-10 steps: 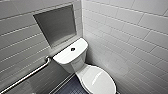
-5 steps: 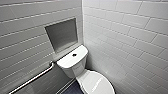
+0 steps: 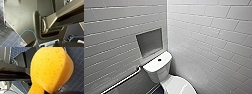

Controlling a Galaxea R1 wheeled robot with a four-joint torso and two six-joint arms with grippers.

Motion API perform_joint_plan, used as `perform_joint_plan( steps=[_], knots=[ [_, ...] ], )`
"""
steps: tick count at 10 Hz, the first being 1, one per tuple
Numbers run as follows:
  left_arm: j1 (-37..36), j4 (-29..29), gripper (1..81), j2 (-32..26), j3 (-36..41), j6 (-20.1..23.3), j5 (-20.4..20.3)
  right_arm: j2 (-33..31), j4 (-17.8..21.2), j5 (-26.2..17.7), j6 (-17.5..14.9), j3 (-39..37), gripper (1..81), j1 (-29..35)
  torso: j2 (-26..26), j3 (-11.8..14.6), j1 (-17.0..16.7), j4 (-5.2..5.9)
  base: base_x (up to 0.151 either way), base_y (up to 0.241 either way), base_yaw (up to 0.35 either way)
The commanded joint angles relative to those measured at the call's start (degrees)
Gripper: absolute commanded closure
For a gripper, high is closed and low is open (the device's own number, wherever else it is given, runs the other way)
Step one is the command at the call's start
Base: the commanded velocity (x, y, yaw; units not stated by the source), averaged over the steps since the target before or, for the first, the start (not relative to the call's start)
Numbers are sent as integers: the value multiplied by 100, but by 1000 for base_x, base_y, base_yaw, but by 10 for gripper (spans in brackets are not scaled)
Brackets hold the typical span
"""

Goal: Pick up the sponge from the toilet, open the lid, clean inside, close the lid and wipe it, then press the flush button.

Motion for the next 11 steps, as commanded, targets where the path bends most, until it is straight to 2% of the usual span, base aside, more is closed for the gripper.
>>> perform_joint_plan(
  steps=[1, 5, 6, 7, 9, 11],
  knots=[
    [-76, 26, 10, -20, 58, 45, 412, -33, -128, -414, -18, -97, 811, 52, 564, -2, -365, 0, 0, 0, 0],
    [-76, 26, 10, 164, -240, 45, 412, 397, -356, -431, -9, -650, 811, 34, 1358, 79, -875, 0, 0, 0, 0],
    [-76, 26, 10, 252, -408, 45, 412, 504, -356, -449, 0, -792, 811, 34, 1576, 212, -1017, 0, 0, 0, 0],
    [-76, 26, 10, 323, -549, 45, 412, 574, -365, -449, -9, -898, 811, 17, 1795, 520, -1156, 0, 0, 0, 0],
    [-76, 35, 10, 393, -681, 45, 412, 618, -409, -449, -9, -950, 811, 8, 2116, 768, -1364, 0, 0, 0, 0],
    [-67, 35, 10, 384, -681, 45, 412, 627, -479, -449, -9, -933, 811, -1, 2549, 1147, -1646, 0, 0, 0, 0]
  ],
)
